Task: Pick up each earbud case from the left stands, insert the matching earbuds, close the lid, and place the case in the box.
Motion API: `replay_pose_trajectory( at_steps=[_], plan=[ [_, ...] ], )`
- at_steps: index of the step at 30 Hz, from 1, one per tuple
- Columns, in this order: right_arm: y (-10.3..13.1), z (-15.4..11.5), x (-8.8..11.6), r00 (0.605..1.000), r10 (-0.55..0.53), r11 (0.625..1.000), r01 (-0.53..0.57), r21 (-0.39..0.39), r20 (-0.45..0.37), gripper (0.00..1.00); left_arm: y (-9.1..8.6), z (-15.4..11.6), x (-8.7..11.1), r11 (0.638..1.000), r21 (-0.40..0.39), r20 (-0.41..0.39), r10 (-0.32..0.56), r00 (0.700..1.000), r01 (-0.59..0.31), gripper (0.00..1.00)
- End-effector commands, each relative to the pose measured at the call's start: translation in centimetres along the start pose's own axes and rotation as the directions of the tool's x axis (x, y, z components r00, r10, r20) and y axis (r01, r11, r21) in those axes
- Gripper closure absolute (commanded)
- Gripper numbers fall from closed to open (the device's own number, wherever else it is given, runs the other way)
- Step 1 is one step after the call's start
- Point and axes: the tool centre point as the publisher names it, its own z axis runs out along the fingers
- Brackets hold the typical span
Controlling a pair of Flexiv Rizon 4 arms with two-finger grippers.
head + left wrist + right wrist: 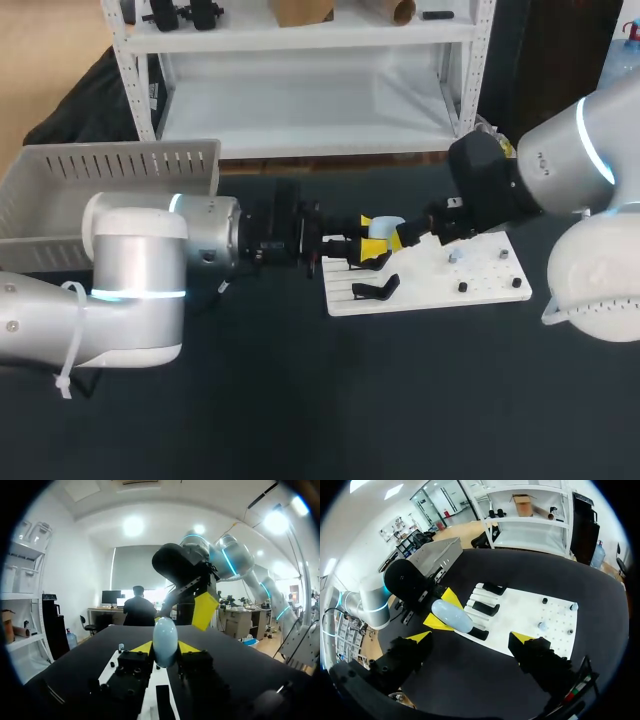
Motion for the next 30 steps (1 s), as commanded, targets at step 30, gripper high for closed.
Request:
replay_pose_trajectory(
  at_steps=[30],
  plan=[
    [-0.5,0.8,-1.4,1.0,0.028,1.0,-0.028,0.012,-0.011,0.0,0.0,0.0,0.0,1.0,0.001,-0.001,0.0,1.0,0.0,1.0]
  ],
)
